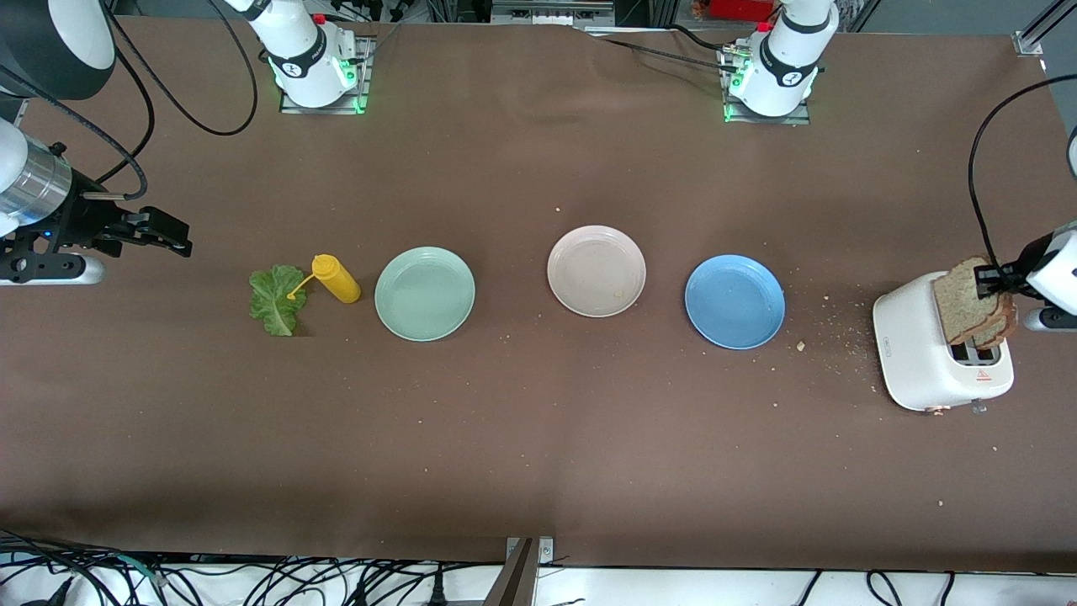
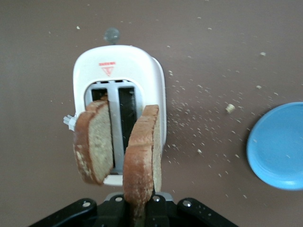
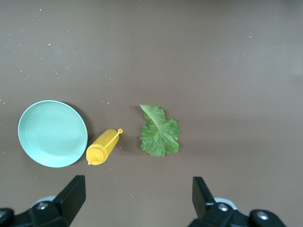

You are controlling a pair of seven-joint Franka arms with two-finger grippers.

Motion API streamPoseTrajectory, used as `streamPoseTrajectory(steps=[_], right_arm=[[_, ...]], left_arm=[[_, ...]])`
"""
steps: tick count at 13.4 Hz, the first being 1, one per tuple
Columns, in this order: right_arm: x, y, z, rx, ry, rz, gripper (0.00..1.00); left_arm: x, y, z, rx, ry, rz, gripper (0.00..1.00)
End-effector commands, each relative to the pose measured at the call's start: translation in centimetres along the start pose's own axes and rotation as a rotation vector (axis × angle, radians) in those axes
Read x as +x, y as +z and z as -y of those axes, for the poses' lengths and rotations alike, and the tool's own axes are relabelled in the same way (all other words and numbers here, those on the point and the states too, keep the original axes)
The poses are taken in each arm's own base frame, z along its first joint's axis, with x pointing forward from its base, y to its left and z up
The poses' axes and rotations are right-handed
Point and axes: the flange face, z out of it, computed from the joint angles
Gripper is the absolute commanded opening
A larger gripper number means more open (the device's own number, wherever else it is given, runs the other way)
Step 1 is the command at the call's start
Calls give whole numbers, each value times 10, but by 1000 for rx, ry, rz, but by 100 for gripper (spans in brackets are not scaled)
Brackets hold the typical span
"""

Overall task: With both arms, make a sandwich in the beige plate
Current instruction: 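Grasp the bread slice with the left gripper and lift it out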

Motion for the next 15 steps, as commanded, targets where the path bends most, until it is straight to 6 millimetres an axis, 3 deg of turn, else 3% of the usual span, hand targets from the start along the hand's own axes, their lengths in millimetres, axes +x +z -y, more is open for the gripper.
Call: streamPoseTrajectory(steps=[1, 3, 6, 7, 11, 15], right_arm=[[4, -5, 1, 14, 4, -6, 100], [4, -5, 1, 14, 4, -6, 100], [4, -5, 1, 14, 4, -6, 100], [4, -5, 1, 14, 4, -6, 100], [4, -5, 1, 14, 4, -6, 100], [4, -5, 1, 14, 4, -6, 100]], left_arm=[[1, -49, -54, 20, 72, 34, 0], [1, -65, -96, 2, 125, 38, 0], [-4, -66, -187, -199, 159, 71, 0], [-3, -60, -209, -265, 171, 94, 0], [7, -25, -256, -553, 188, 206, 0], [4, 38, -318, -675, 289, 342, 0]])
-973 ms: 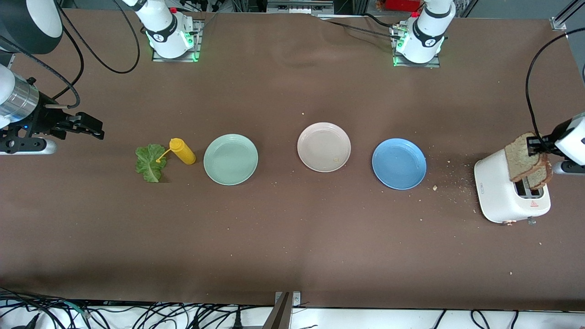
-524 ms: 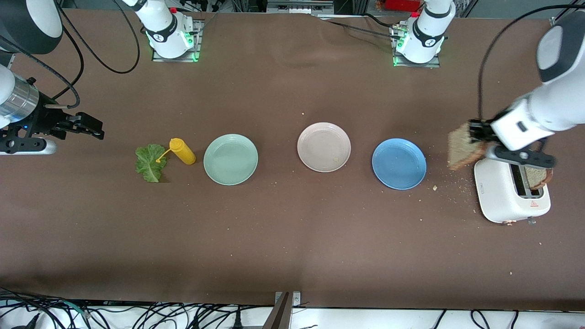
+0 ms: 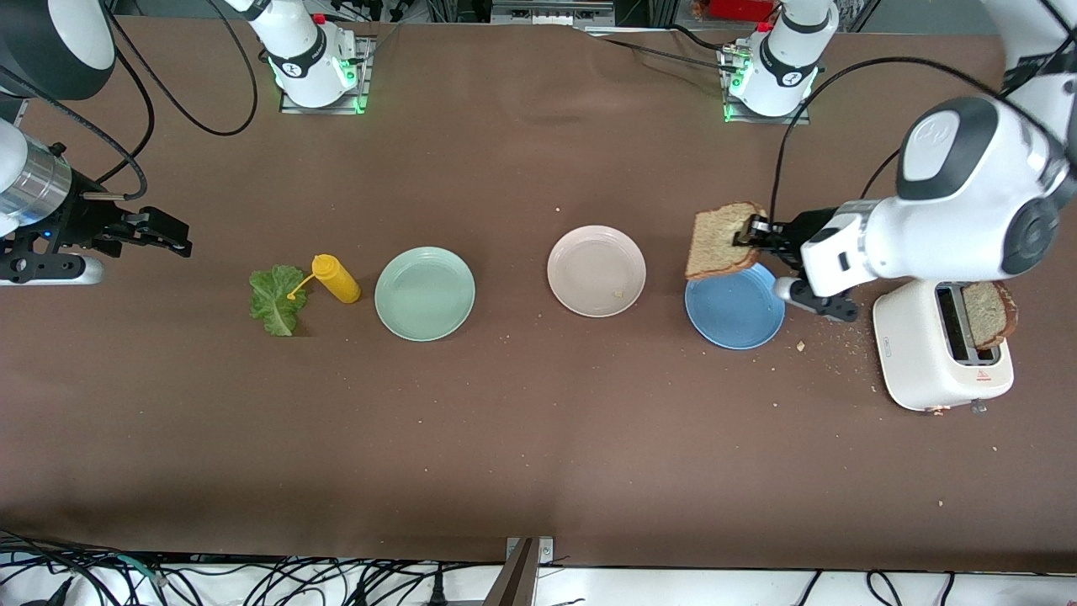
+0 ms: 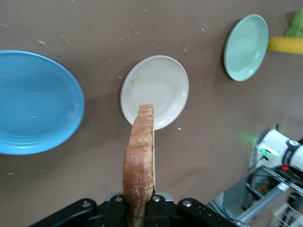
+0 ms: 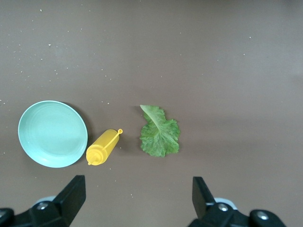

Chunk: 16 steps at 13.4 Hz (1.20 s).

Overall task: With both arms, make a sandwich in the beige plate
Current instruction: 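Grasp the bread slice with the left gripper and lift it out, then carry the bread slice with the left gripper onto the beige plate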

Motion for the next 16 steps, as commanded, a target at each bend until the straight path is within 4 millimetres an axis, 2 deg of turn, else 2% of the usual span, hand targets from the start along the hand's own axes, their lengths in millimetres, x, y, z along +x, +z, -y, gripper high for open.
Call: streamPoseTrajectory(steps=[1, 2, 4, 7, 8, 11, 14, 16], right_arm=[[4, -7, 1, 14, 4, -8, 100], [3, -5, 1, 14, 4, -5, 100], [3, -5, 1, 14, 4, -5, 100], [3, -5, 1, 14, 4, -5, 100], [3, -5, 1, 12, 4, -5, 100], [3, -5, 1, 12, 4, -5, 100], [4, -7, 1, 14, 4, -8, 100], [4, -7, 1, 14, 4, -8, 100]], left_arm=[[19, 50, -24, -46, 69, 49, 0], [31, 62, -24, -54, 108, 22, 0], [55, 94, -1, -84, 166, -32, 0], [55, 156, 28, -207, 232, -160, 0], [54, 168, 34, -234, 241, -193, 0], [49, 185, 45, -260, 268, -219, 0], [49, 215, 58, -323, 282, -290, 0], [51, 222, 63, -321, 306, -296, 0]])
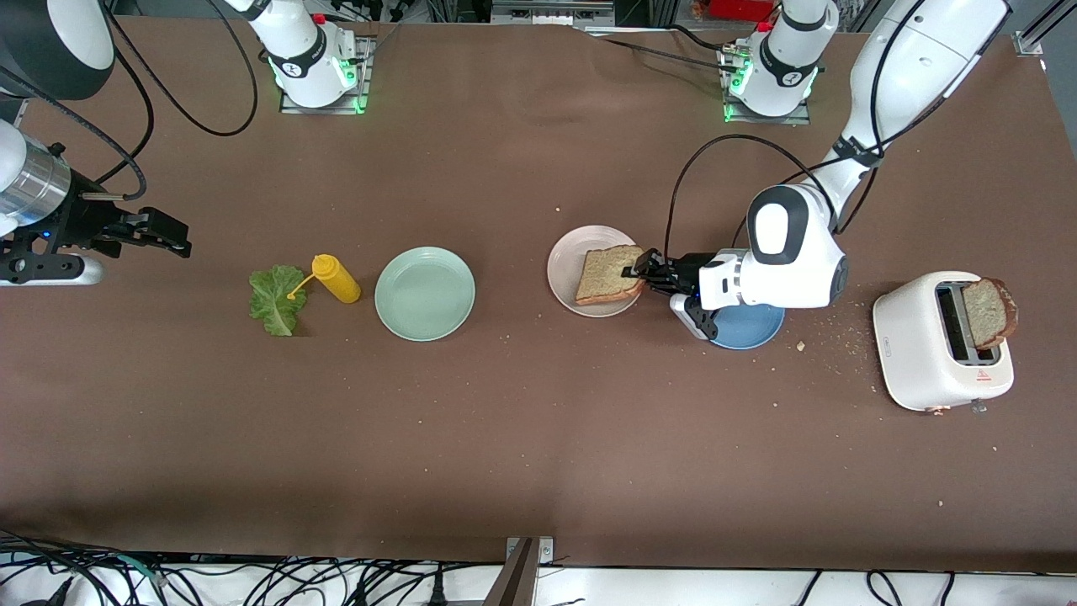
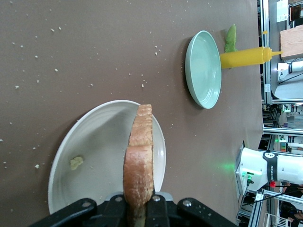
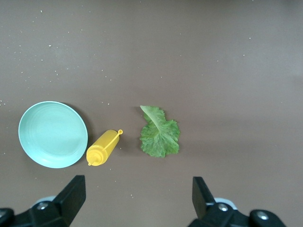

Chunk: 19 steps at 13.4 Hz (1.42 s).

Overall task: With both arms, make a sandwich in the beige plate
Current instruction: 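Carry the bread slice with the left gripper onto the beige plate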

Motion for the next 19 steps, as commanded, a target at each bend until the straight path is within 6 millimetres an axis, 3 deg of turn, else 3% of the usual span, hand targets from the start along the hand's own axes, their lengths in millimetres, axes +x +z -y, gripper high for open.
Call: streamPoseTrajectory(steps=[1, 2, 4, 15, 19], right_arm=[[3, -4, 1, 14, 4, -3, 100], [3, -4, 1, 14, 4, -3, 100], [3, -6, 1, 14, 4, -6, 100], [3, -6, 1, 12, 4, -6, 100], [3, -6, 1, 12, 4, -6, 100]], left_arm=[[-3, 7, 10, -13, 28, -32, 4], [-2, 9, 15, 6, 44, -47, 14], [-5, 16, 21, 22, 104, -52, 100], [9, -11, 15, 160, 321, 36, 100], [27, -42, -5, 262, 353, 157, 100]])
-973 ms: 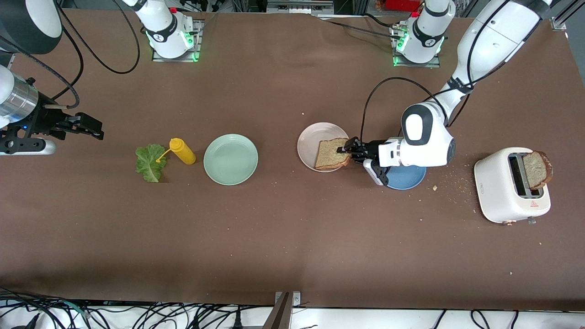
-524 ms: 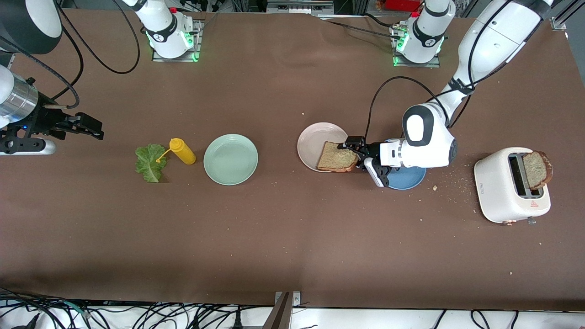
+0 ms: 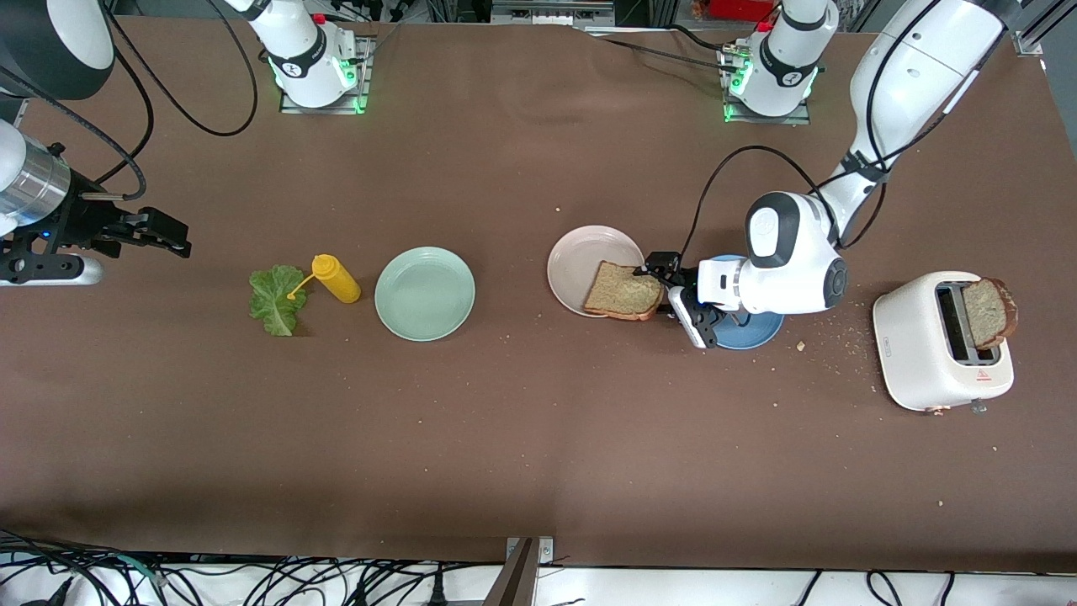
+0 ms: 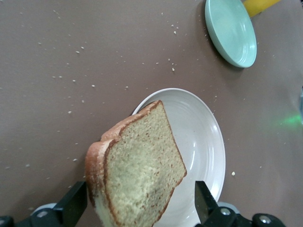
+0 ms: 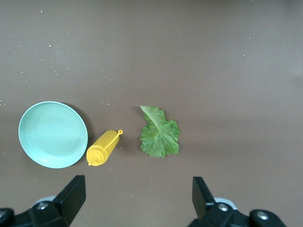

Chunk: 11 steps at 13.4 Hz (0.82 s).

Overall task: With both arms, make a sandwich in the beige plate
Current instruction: 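Carry the bread slice with the left gripper onto the beige plate, then release the bread and return the left gripper above the toaster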

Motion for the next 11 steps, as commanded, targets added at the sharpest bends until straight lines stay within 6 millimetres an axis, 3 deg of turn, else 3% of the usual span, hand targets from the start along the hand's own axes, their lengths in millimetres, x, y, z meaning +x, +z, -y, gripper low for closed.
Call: streamPoseTrajectory(steps=[1, 6, 11], right_arm=[[3, -6, 1, 12, 4, -6, 100], [3, -6, 1, 12, 4, -6, 100], [3, -6, 1, 12, 2, -6, 100]], left_arm=[[17, -37, -10, 50, -10, 97, 100], [26, -92, -9, 94, -17, 220, 100], [35, -190, -2, 214, -39, 327, 100]])
